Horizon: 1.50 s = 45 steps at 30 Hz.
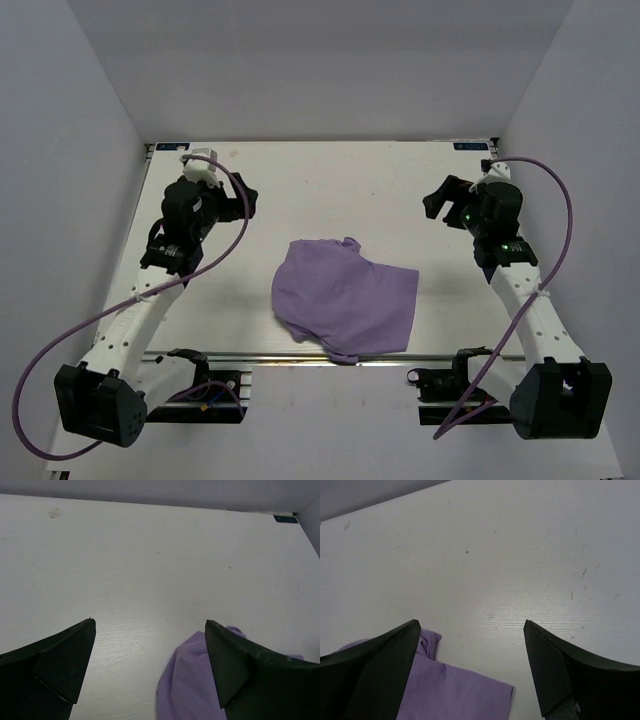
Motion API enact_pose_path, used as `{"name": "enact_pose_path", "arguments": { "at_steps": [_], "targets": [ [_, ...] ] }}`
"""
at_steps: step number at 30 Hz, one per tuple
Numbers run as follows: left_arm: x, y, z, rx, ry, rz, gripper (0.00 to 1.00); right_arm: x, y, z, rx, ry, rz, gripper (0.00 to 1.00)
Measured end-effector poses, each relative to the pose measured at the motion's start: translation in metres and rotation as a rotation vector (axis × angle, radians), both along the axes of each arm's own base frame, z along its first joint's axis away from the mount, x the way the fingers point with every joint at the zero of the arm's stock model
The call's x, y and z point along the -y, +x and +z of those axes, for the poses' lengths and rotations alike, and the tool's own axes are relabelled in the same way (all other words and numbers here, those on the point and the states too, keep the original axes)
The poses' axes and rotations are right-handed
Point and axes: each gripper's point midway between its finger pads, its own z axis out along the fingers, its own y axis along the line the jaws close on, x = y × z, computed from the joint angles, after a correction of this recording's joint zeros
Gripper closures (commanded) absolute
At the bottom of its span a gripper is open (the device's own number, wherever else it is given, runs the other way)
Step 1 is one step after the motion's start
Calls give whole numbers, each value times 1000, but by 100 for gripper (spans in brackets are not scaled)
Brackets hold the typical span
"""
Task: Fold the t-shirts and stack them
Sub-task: Flatten out the tshirt
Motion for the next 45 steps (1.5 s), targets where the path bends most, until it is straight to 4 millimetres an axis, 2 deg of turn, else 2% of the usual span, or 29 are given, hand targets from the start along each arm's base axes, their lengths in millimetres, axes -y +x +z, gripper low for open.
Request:
{"name": "enact_pose_path", "arguments": {
  "at_steps": [3,6,8,10,13,15,18,21,24,27,30,34,35,37,38,39,40,41,43,44,45],
  "targets": [
    [16,-4,-5,-15,2,-94,0,-5,-8,2,-7,22,21,10],
    [35,-5,-21,-61,-8,-199,3,-10,-17,4,-4,43,49,10],
    [54,-3,-38,-104,-23,-287,5,-13,-21,-1,-19,49,66,10],
    [76,-6,-64,-169,-33,-368,8,-14,-25,-12,-52,49,69,10],
    [106,-25,-107,-289,-20,-467,11,-13,-30,-35,-133,51,63,10],
    [125,-42,-128,-353,-4,-529,14,-12,-33,-54,-206,50,56,10],
    [149,-68,-146,-409,22,-609,18,-11,-40,-88,-312,43,45,10],
    [163,-90,-156,-450,58,-651,24,-7,-58,-126,-433,29,28,10],
    [162,-101,-170,-490,95,-634,30,-5,-75,-148,-514,22,20,10],
    [150,-109,-190,-551,124,-584,39,-7,-82,-158,-546,21,29,13],
    [141,-112,-199,-581,155,-536,39,-12,-86,-166,-580,17,48,13],
    [135,-110,-202,-586,179,-483,58,-22,-91,-182,-634,-8,83,18],
    [134,-109,-202,-586,183,-473,70,-24,-93,-187,-652,-16,92,20],
    [134,-109,-203,-586,185,-465,84,-30,-98,-197,-691,-28,110,22],
    [134,-109,-203,-586,185,-464,97,-32,-99,-201,-703,-36,119,24],
    [134,-109,-203,-587,183,-465,100,-36,-95,-200,-691,-39,128,26],
    [135,-109,-203,-587,182,-466,100,-39,-91,-200,-688,-45,130,29],
    [136,-109,-202,-585,179,-470,100,-42,-89,-202,-690,-54,135,37],
    [137,-109,-202,-582,177,-474,100,-47,-82,-204,-686,-65,139,42],
    [138,-109,-201,-580,176,-476,100,-51,-78,-205,-679,-68,141,62],
    [139,-109,-201,-578,174,-480,100,-54,-75,-205,-671,-75,155,76]
  ]
}}
